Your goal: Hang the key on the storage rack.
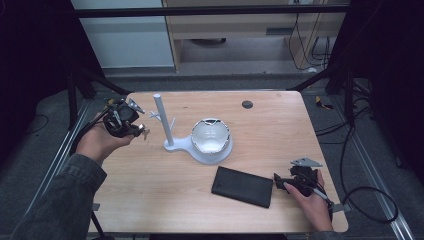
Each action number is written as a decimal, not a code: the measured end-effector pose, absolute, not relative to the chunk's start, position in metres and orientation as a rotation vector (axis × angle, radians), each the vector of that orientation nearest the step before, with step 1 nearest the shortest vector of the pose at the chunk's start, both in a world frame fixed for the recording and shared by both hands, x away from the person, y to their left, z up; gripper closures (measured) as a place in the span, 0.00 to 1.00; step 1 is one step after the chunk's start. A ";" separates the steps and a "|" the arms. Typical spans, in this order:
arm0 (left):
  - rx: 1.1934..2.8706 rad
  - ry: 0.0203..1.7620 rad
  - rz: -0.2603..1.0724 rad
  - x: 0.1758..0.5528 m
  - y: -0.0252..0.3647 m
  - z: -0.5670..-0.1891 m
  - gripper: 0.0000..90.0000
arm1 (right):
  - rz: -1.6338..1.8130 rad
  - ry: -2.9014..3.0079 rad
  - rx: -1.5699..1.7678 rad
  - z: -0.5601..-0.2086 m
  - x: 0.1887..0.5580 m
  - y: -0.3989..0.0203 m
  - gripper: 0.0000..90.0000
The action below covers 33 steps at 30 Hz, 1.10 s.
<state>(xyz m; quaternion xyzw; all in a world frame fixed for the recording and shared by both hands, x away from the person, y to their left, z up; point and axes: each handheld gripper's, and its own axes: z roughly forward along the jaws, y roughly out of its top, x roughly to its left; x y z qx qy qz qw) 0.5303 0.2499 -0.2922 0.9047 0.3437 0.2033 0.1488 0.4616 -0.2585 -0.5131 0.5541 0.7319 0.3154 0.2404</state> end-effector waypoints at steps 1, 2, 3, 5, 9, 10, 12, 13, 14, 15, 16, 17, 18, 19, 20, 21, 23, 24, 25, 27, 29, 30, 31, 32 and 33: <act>2.592 0.994 0.584 0.532 0.250 -0.290 0.91 | 0.864 2.002 1.516 -0.513 0.462 -0.258 0.02; 2.592 0.994 0.584 0.532 0.250 -0.290 0.91 | 0.864 2.002 1.516 -0.513 0.462 -0.258 0.02; 2.586 0.997 0.585 0.533 0.250 -0.289 0.91 | 0.864 2.002 1.516 -0.513 0.462 -0.258 0.02; 2.591 0.996 0.594 0.534 0.250 -0.286 0.91 | 0.863 2.003 1.516 -0.513 0.462 -0.258 0.02; 2.587 1.003 0.602 0.537 0.249 -0.282 0.91 | 0.863 2.003 1.516 -0.513 0.462 -0.258 0.02; 2.583 1.011 0.602 0.538 0.249 -0.282 0.91 | 0.864 2.004 1.516 -0.513 0.462 -0.258 0.02; 2.587 1.005 0.604 0.538 0.249 -0.281 0.91 | 0.865 2.004 1.514 -0.513 0.462 -0.259 0.02; 2.585 1.010 0.606 0.539 0.250 -0.281 0.91 | 0.865 2.004 1.516 -0.513 0.462 -0.258 0.02; 2.576 1.020 0.604 0.539 0.250 -0.281 0.91 | 0.865 2.004 1.513 -0.513 0.462 -0.259 0.02; 2.576 1.020 0.604 0.539 0.250 -0.281 0.91 | 0.865 2.004 1.513 -0.513 0.462 -0.259 0.02; 2.581 1.016 0.606 0.541 0.251 -0.281 0.91 | 0.865 2.004 1.515 -0.513 0.462 -0.258 0.02; 2.580 1.019 0.607 0.541 0.251 -0.281 0.91 | 0.866 2.004 1.516 -0.513 0.462 -0.258 0.02; 2.580 1.019 0.607 0.541 0.251 -0.281 0.91 | 0.865 2.005 1.513 -0.513 0.462 -0.259 0.02; 2.580 1.020 0.605 0.541 0.251 -0.281 0.91 | 0.865 2.005 1.513 -0.513 0.462 -0.259 0.02; 2.578 1.021 0.605 0.542 0.252 -0.281 0.91 | 0.861 2.007 1.512 -0.513 0.461 -0.259 0.02; 2.573 1.027 0.601 0.541 0.252 -0.280 0.91 | 0.861 2.007 1.512 -0.513 0.461 -0.259 0.02; 2.575 1.019 0.610 0.542 0.252 -0.279 0.91 | 0.863 2.007 1.512 -0.513 0.461 -0.259 0.02; 2.575 1.021 0.615 0.542 0.252 -0.279 0.91 | 0.860 2.005 1.513 -0.513 0.462 -0.259 0.02; 2.575 1.021 0.615 0.542 0.252 -0.279 0.91 | 0.860 2.005 1.513 -0.513 0.462 -0.259 0.02; 2.566 1.032 0.609 0.542 0.251 -0.279 0.91 | 0.863 2.006 1.512 -0.513 0.461 -0.259 0.02; 2.572 1.019 0.613 0.543 0.250 -0.278 0.91 | 0.862 2.006 1.515 -0.513 0.461 -0.259 0.02; 2.573 1.018 0.615 0.544 0.249 -0.277 0.91 | 0.863 2.006 1.512 -0.513 0.461 -0.259 0.02; 2.573 1.018 0.615 0.544 0.249 -0.277 0.91 | 0.863 2.006 1.512 -0.513 0.461 -0.259 0.02; 2.571 1.020 0.611 0.544 0.248 -0.277 0.91 | 0.862 2.006 1.515 -0.513 0.461 -0.259 0.02; 2.573 1.014 0.618 0.544 0.247 -0.276 0.91 | 0.862 2.006 1.515 -0.513 0.461 -0.259 0.02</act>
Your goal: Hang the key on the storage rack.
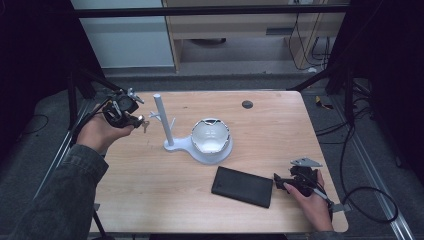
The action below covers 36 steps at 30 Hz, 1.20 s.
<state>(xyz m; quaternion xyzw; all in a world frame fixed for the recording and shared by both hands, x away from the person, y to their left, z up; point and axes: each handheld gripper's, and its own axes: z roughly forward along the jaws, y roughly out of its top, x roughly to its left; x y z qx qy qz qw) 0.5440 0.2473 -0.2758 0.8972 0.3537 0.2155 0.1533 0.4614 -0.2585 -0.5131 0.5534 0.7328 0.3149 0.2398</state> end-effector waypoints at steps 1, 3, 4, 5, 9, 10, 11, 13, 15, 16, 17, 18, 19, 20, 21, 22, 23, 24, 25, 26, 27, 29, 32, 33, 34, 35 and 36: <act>2.571 1.014 0.616 0.544 0.247 -0.275 0.91 | 0.862 2.007 1.515 -0.513 0.461 -0.259 0.02; 2.570 1.006 0.623 0.545 0.244 -0.272 0.91 | 0.862 2.007 1.515 -0.513 0.461 -0.259 0.02; 2.570 1.006 0.623 0.545 0.244 -0.272 0.91 | 0.862 2.007 1.515 -0.513 0.461 -0.259 0.02; 2.566 1.005 0.621 0.545 0.243 -0.270 0.91 | 0.862 2.008 1.513 -0.513 0.461 -0.259 0.02; 2.562 0.995 0.626 0.546 0.239 -0.267 0.91 | 0.863 2.010 1.512 -0.513 0.461 -0.259 0.02; 2.560 0.993 0.630 0.546 0.237 -0.266 0.91 | 0.862 2.012 1.508 -0.513 0.461 -0.259 0.02; 2.560 0.993 0.630 0.546 0.237 -0.266 0.91 | 0.863 2.012 1.508 -0.513 0.461 -0.259 0.02; 2.558 0.990 0.629 0.546 0.236 -0.265 0.91 | 0.863 2.014 1.506 -0.513 0.461 -0.259 0.02; 2.559 0.991 0.631 0.547 0.236 -0.264 0.91 | 0.863 2.014 1.507 -0.513 0.461 -0.259 0.02; 2.558 0.990 0.630 0.547 0.236 -0.264 0.91 | 0.863 2.014 1.506 -0.513 0.461 -0.259 0.02; 2.556 0.991 0.628 0.547 0.236 -0.263 0.91 | 0.863 2.014 1.506 -0.513 0.461 -0.259 0.02; 2.556 0.991 0.628 0.548 0.236 -0.263 0.91 | 0.863 2.014 1.506 -0.513 0.461 -0.259 0.02; 2.556 0.991 0.626 0.548 0.236 -0.263 0.91 | 0.863 2.014 1.506 -0.513 0.461 -0.259 0.02; 2.555 0.991 0.626 0.548 0.236 -0.263 0.91 | 0.863 2.014 1.507 -0.513 0.461 -0.259 0.02; 2.555 0.991 0.626 0.548 0.236 -0.263 0.91 | 0.863 2.014 1.507 -0.513 0.461 -0.259 0.02; 2.555 0.991 0.625 0.548 0.235 -0.263 0.91 | 0.863 2.014 1.507 -0.513 0.461 -0.259 0.02; 2.554 0.991 0.622 0.548 0.235 -0.263 0.91 | 0.863 2.014 1.506 -0.513 0.461 -0.259 0.02; 2.554 0.992 0.620 0.549 0.235 -0.263 0.91 | 0.864 2.014 1.506 -0.513 0.461 -0.259 0.02; 2.560 0.989 0.622 0.549 0.234 -0.264 0.91 | 0.864 2.015 1.505 -0.513 0.461 -0.259 0.02; 2.560 0.989 0.622 0.549 0.234 -0.264 0.91 | 0.864 2.015 1.505 -0.513 0.461 -0.259 0.02; 2.561 0.989 0.626 0.549 0.232 -0.264 0.91 | 0.864 2.015 1.504 -0.513 0.461 -0.259 0.02; 2.564 0.987 0.624 0.550 0.232 -0.264 0.91 | 0.864 2.016 1.504 -0.513 0.461 -0.259 0.02; 2.562 0.997 0.618 0.550 0.232 -0.265 0.91 | 0.863 2.018 1.500 -0.513 0.461 -0.259 0.02; 2.563 0.998 0.617 0.551 0.232 -0.265 0.91 | 0.867 2.016 1.501 -0.513 0.461 -0.259 0.02; 2.565 0.998 0.614 0.551 0.232 -0.265 0.91 | 0.865 2.017 1.499 -0.513 0.461 -0.259 0.02; 2.567 0.999 0.611 0.551 0.232 -0.264 0.91 | 0.867 2.016 1.501 -0.513 0.461 -0.259 0.02; 2.567 0.999 0.611 0.551 0.232 -0.264 0.91 | 0.867 2.016 1.501 -0.513 0.461 -0.259 0.02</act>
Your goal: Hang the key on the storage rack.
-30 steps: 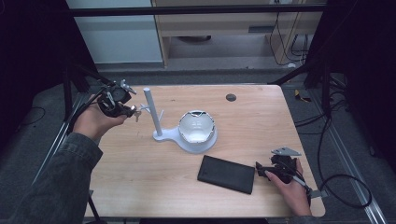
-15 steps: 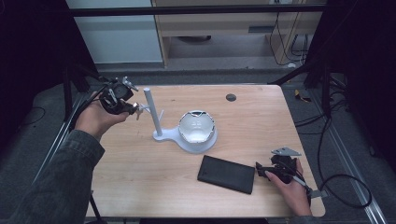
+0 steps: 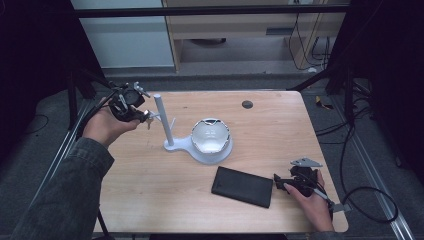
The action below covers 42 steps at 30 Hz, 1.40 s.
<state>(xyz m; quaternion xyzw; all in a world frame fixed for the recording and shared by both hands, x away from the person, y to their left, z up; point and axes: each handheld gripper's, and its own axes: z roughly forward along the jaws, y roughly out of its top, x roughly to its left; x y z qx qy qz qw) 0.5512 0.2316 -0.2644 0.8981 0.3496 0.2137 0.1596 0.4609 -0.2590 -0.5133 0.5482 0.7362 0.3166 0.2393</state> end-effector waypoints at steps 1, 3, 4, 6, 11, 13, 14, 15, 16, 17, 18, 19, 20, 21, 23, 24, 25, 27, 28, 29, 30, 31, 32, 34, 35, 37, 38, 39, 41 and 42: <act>2.566 0.999 0.609 0.551 0.232 -0.264 0.91 | 0.865 2.018 1.498 -0.513 0.461 -0.259 0.02; 2.564 0.993 0.613 0.550 0.232 -0.262 0.91 | 0.865 2.018 1.499 -0.513 0.461 -0.259 0.02; 2.564 0.991 0.608 0.550 0.232 -0.261 0.91 | 0.865 2.018 1.498 -0.513 0.461 -0.259 0.02; 2.568 0.983 0.610 0.550 0.232 -0.260 0.91 | 0.865 2.018 1.498 -0.513 0.461 -0.259 0.02; 2.569 0.975 0.608 0.550 0.229 -0.260 0.91 | 0.865 2.018 1.499 -0.513 0.461 -0.259 0.02; 2.570 0.976 0.611 0.551 0.228 -0.260 0.91 | 0.865 2.019 1.497 -0.513 0.461 -0.259 0.02; 2.568 0.980 0.610 0.551 0.228 -0.260 0.91 | 0.865 2.019 1.497 -0.513 0.461 -0.259 0.02; 2.566 0.989 0.610 0.552 0.228 -0.260 0.91 | 0.865 2.019 1.497 -0.513 0.461 -0.259 0.02; 2.566 0.989 0.612 0.552 0.228 -0.260 0.91 | 0.866 2.019 1.498 -0.513 0.461 -0.259 0.02; 2.565 0.993 0.611 0.553 0.228 -0.260 0.91 | 0.866 2.019 1.498 -0.513 0.461 -0.259 0.02; 2.566 0.993 0.610 0.553 0.228 -0.260 0.91 | 0.866 2.019 1.497 -0.513 0.461 -0.259 0.02; 2.567 0.990 0.612 0.554 0.228 -0.260 0.91 | 0.865 2.020 1.495 -0.513 0.461 -0.259 0.02; 2.567 0.990 0.612 0.554 0.228 -0.260 0.91 | 0.865 2.020 1.495 -0.513 0.461 -0.259 0.02; 2.565 0.990 0.610 0.554 0.228 -0.260 0.91 | 0.865 2.020 1.494 -0.513 0.461 -0.259 0.02; 2.571 0.987 0.607 0.555 0.228 -0.260 0.91 | 0.866 2.020 1.495 -0.513 0.461 -0.259 0.02; 2.573 0.985 0.607 0.555 0.227 -0.259 0.91 | 0.865 2.020 1.494 -0.513 0.461 -0.259 0.02; 2.578 0.983 0.604 0.555 0.227 -0.259 0.91 | 0.865 2.020 1.494 -0.513 0.461 -0.259 0.02; 2.589 0.981 0.604 0.556 0.227 -0.258 0.91 | 0.865 2.020 1.494 -0.513 0.461 -0.259 0.02; 2.589 0.981 0.604 0.556 0.227 -0.258 0.91 | 0.865 2.020 1.494 -0.513 0.461 -0.259 0.02; 2.581 0.987 0.598 0.556 0.227 -0.259 0.91 | 0.865 2.020 1.493 -0.513 0.461 -0.259 0.02; 2.585 0.986 0.597 0.556 0.227 -0.259 0.91 | 0.865 2.020 1.494 -0.513 0.461 -0.259 0.02; 2.599 0.984 0.590 0.557 0.227 -0.259 0.91 | 0.866 2.020 1.494 -0.513 0.461 -0.259 0.02; 2.599 0.984 0.590 0.557 0.227 -0.259 0.91 | 0.866 2.020 1.494 -0.513 0.461 -0.259 0.02; 2.609 0.983 0.584 0.558 0.227 -0.260 0.91 | 0.865 2.020 1.494 -0.513 0.461 -0.259 0.02; 2.609 0.982 0.582 0.558 0.227 -0.260 0.91 | 0.865 2.020 1.494 -0.513 0.461 -0.259 0.02; 2.611 0.974 0.587 0.557 0.226 -0.259 0.91 | 0.865 2.020 1.494 -0.513 0.461 -0.259 0.02; 2.611 0.974 0.587 0.557 0.226 -0.259 0.91 | 0.865 2.020 1.494 -0.513 0.461 -0.259 0.02; 2.612 0.971 0.591 0.557 0.226 -0.259 0.91 | 0.865 2.021 1.494 -0.513 0.461 -0.259 0.02; 2.613 0.966 0.596 0.557 0.225 -0.259 0.91 | 0.865 2.020 1.494 -0.513 0.461 -0.259 0.02; 2.613 0.966 0.596 0.557 0.225 -0.259 0.91 | 0.865 2.020 1.494 -0.513 0.461 -0.259 0.02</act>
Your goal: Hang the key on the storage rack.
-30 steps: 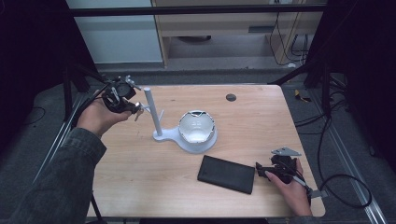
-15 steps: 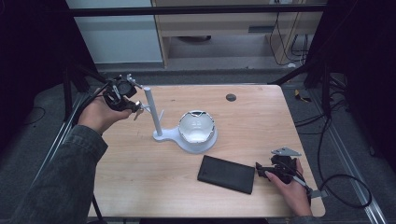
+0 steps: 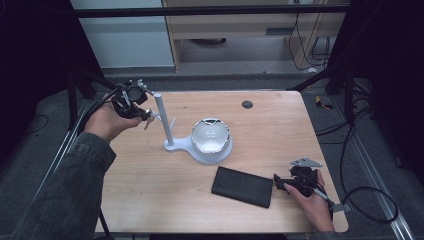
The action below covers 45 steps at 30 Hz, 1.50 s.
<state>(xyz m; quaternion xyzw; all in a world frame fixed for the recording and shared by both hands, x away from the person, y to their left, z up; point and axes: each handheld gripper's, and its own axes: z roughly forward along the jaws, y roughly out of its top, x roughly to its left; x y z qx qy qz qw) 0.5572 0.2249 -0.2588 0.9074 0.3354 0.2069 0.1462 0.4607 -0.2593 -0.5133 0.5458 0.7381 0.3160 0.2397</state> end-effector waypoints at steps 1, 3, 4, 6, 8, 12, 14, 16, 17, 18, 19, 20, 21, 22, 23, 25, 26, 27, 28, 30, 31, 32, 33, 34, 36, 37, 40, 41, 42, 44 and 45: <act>2.620 0.959 0.599 0.557 0.225 -0.258 0.91 | 0.865 2.020 1.494 -0.513 0.461 -0.259 0.02; 2.616 0.958 0.601 0.557 0.225 -0.257 0.91 | 0.865 2.020 1.495 -0.513 0.461 -0.259 0.02; 2.610 0.957 0.600 0.556 0.225 -0.256 0.91 | 0.865 2.020 1.493 -0.513 0.461 -0.259 0.02; 2.609 0.956 0.599 0.556 0.225 -0.255 0.91 | 0.865 2.020 1.494 -0.513 0.461 -0.259 0.02; 2.603 0.953 0.605 0.557 0.224 -0.254 0.91 | 0.865 2.020 1.493 -0.513 0.461 -0.259 0.02; 2.601 0.950 0.612 0.558 0.223 -0.255 0.91 | 0.865 2.020 1.494 -0.513 0.461 -0.259 0.02; 2.595 0.947 0.613 0.559 0.223 -0.255 0.91 | 0.866 2.020 1.494 -0.513 0.461 -0.259 0.02; 2.571 0.938 0.629 0.557 0.221 -0.254 0.89 | 0.866 2.022 1.493 -0.513 0.461 -0.259 0.02; 2.571 0.938 0.629 0.557 0.221 -0.254 0.89 | 0.870 2.020 1.497 -0.513 0.461 -0.259 0.02; 2.566 0.930 0.632 0.557 0.221 -0.253 0.89 | 0.870 2.020 1.497 -0.513 0.461 -0.259 0.02; 2.558 0.914 0.648 0.556 0.219 -0.251 0.87 | 0.870 2.020 1.496 -0.513 0.461 -0.259 0.02; 2.548 0.913 0.655 0.555 0.218 -0.251 0.85 | 0.870 2.021 1.496 -0.513 0.461 -0.259 0.02; 2.548 0.913 0.655 0.555 0.218 -0.251 0.85 | 0.870 2.021 1.496 -0.513 0.461 -0.259 0.02; 2.536 0.904 0.665 0.553 0.217 -0.249 0.84 | 0.871 2.022 1.494 -0.513 0.461 -0.259 0.02; 2.532 0.900 0.675 0.551 0.217 -0.249 0.82 | 0.871 2.022 1.494 -0.513 0.460 -0.259 0.02; 2.531 0.893 0.678 0.550 0.217 -0.248 0.81 | 0.871 2.022 1.495 -0.513 0.461 -0.259 0.02; 2.526 0.888 0.676 0.549 0.217 -0.247 0.81 | 0.871 2.022 1.495 -0.513 0.461 -0.259 0.02; 2.520 0.882 0.678 0.547 0.216 -0.246 0.80 | 0.871 2.022 1.494 -0.513 0.461 -0.259 0.02; 2.516 0.878 0.683 0.546 0.216 -0.245 0.78 | 0.872 2.022 1.495 -0.513 0.461 -0.259 0.02; 2.507 0.873 0.689 0.545 0.215 -0.244 0.77 | 0.871 2.022 1.494 -0.513 0.461 -0.259 0.02; 2.504 0.870 0.694 0.544 0.214 -0.243 0.77 | 0.871 2.022 1.494 -0.513 0.461 -0.259 0.02; 2.500 0.863 0.693 0.542 0.213 -0.243 0.77 | 0.872 2.022 1.495 -0.513 0.461 -0.259 0.02; 2.501 0.845 0.692 0.540 0.210 -0.242 0.76 | 0.871 2.022 1.495 -0.513 0.461 -0.259 0.02; 2.501 0.845 0.692 0.540 0.210 -0.242 0.76 | 0.871 2.022 1.495 -0.513 0.461 -0.259 0.02; 2.496 0.824 0.693 0.536 0.207 -0.241 0.75 | 0.869 2.023 1.495 -0.513 0.460 -0.259 0.02; 2.489 0.808 0.688 0.533 0.203 -0.241 0.75 | 0.869 2.023 1.495 -0.513 0.460 -0.259 0.02; 2.485 0.779 0.673 0.529 0.196 -0.242 0.73 | 0.869 2.023 1.496 -0.513 0.460 -0.259 0.02; 2.485 0.779 0.673 0.529 0.196 -0.242 0.72 | 0.869 2.023 1.496 -0.513 0.460 -0.259 0.02; 2.483 0.769 0.671 0.527 0.193 -0.243 0.72 | 0.869 2.023 1.495 -0.513 0.460 -0.259 0.02; 2.486 0.742 0.658 0.524 0.185 -0.248 0.70 | 0.869 2.023 1.495 -0.513 0.460 -0.259 0.02; 2.486 0.742 0.658 0.524 0.185 -0.248 0.69 | 0.869 2.023 1.495 -0.513 0.460 -0.259 0.02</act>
